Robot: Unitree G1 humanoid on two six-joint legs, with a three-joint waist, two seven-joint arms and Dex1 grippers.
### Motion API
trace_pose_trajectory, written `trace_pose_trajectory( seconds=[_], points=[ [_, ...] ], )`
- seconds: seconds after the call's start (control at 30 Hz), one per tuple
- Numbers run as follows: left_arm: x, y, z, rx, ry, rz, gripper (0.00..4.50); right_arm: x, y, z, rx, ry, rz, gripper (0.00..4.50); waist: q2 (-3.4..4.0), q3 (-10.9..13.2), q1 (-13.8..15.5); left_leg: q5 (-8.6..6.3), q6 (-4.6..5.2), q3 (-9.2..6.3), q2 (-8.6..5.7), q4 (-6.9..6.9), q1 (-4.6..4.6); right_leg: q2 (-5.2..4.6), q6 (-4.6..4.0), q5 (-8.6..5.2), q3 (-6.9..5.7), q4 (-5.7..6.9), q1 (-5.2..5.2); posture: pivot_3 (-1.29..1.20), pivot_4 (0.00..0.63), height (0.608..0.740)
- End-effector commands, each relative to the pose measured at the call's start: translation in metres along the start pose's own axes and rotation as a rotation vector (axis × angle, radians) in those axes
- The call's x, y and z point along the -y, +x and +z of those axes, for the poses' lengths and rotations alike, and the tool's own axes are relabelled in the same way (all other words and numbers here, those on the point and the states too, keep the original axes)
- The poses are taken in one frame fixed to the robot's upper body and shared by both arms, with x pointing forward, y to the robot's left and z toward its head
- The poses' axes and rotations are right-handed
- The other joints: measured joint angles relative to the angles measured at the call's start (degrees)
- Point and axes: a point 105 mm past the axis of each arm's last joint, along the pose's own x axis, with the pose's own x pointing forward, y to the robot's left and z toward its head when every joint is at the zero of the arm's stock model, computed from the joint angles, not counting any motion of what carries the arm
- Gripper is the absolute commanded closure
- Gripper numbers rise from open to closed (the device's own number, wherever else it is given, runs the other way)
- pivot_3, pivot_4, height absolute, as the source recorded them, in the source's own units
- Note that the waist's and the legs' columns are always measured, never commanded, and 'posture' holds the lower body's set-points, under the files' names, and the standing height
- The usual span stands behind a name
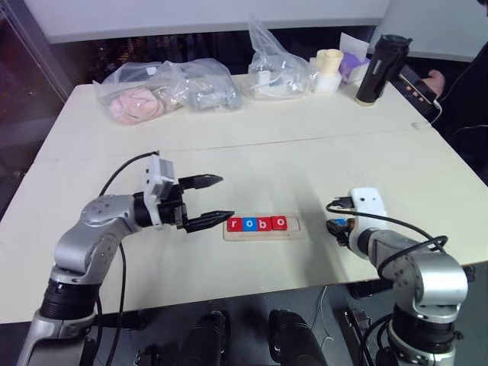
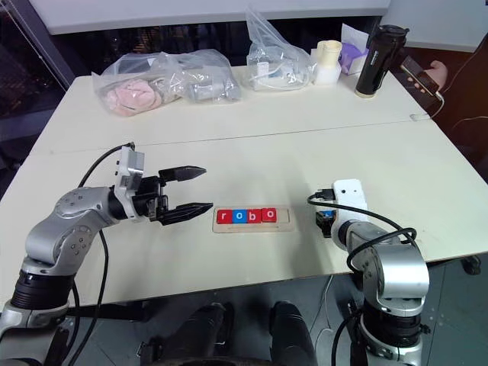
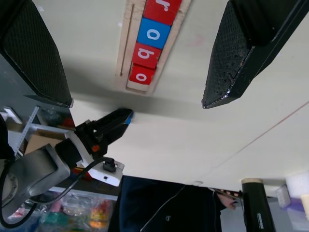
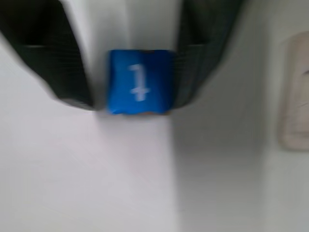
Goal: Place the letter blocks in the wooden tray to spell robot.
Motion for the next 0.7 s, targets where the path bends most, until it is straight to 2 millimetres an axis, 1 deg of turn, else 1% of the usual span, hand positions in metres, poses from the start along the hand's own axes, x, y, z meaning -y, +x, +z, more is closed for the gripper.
trace_pose_trajectory(
  seconds=[0.03,0.07,0.13,0.2,0.27,0.4,0.47,0.53,0.63,0.7],
  points=[
    [0.001,0.000,0.007,0.009,0.038,-0.010,0.00,0.000,-0.012,0.028,0.065,-0.168,0.067,0.05,0.06,0.0,0.0,0.00,0.00,0.01,0.00,0.00,0.00,0.00,0.00,0.00,0.00,0.00,0.00,0.00,0.150,0.740],
    [0.001,0.000,0.007,0.009,0.038,-0.010,0.00,-0.003,-0.017,0.036,0.079,-0.255,0.107,0.05,0.12,0.1,-0.1,0.00,0.00,0.04,0.00,0.01,-0.01,-0.01,-0.03,-0.02,-0.02,-0.01,-0.01,0.00,0.150,0.740],
    [0.001,-0.001,0.007,0.007,0.038,-0.010,0.00,-0.006,-0.021,0.042,0.081,-0.342,0.152,0.05,0.05,0.0,-0.1,0.00,0.01,0.08,0.00,0.02,-0.02,-0.03,-0.09,-0.07,-0.03,-0.04,0.00,0.00,0.150,0.740],
    [0.001,-0.001,0.007,0.005,0.039,-0.012,0.00,-0.012,-0.028,0.048,0.076,-0.464,0.271,0.05,0.01,0.0,0.0,0.00,0.01,0.01,0.07,-0.01,-0.02,0.01,-0.07,-0.06,-0.07,-0.09,0.03,0.00,0.150,0.740],
    [0.001,0.000,0.007,0.006,0.040,-0.016,0.00,-0.015,-0.035,0.051,0.077,-0.592,0.449,0.05,0.01,0.0,0.0,-0.01,0.02,-0.01,0.07,-0.07,-0.03,0.00,0.03,-0.04,-0.10,-0.12,0.05,0.00,0.150,0.740],
    [0.001,0.002,0.008,0.008,0.042,-0.019,0.00,0.000,-0.029,0.048,0.093,-0.880,0.568,0.05,-0.05,0.1,0.1,-0.09,0.16,0.08,0.01,0.00,-0.07,-0.05,0.16,-0.04,-0.18,-0.36,0.18,0.00,0.150,0.740],
    [0.001,0.002,0.008,0.006,0.046,-0.020,0.00,0.004,-0.024,0.047,0.095,-0.924,0.629,0.05,-0.08,0.1,-0.1,-0.12,0.19,0.15,-0.02,0.05,-0.07,-0.09,0.17,-0.04,-0.12,-0.37,0.19,0.00,0.150,0.740],
    [0.001,0.002,0.009,0.008,0.049,-0.020,0.00,0.010,-0.020,0.044,0.075,-0.926,0.690,0.05,-0.08,0.1,-0.1,-0.12,0.19,0.17,0.00,0.06,-0.07,-0.09,0.16,-0.03,-0.08,-0.34,0.16,0.00,0.150,0.740],
    [0.002,0.001,0.010,0.008,0.051,-0.017,0.00,0.026,-0.008,0.038,0.035,-0.989,0.692,0.05,-0.08,0.1,0.0,-0.11,0.18,0.14,0.04,0.06,-0.06,-0.06,0.15,-0.03,-0.08,-0.28,0.13,0.00,0.150,0.740],
    [0.002,0.000,0.010,0.007,0.051,-0.015,0.00,0.032,-0.001,0.036,0.022,-0.990,0.690,0.05,-0.08,0.1,0.0,-0.11,0.18,0.14,0.03,0.05,-0.06,-0.06,0.14,-0.03,-0.08,-0.27,0.12,0.00,0.150,0.740]
  ],
)
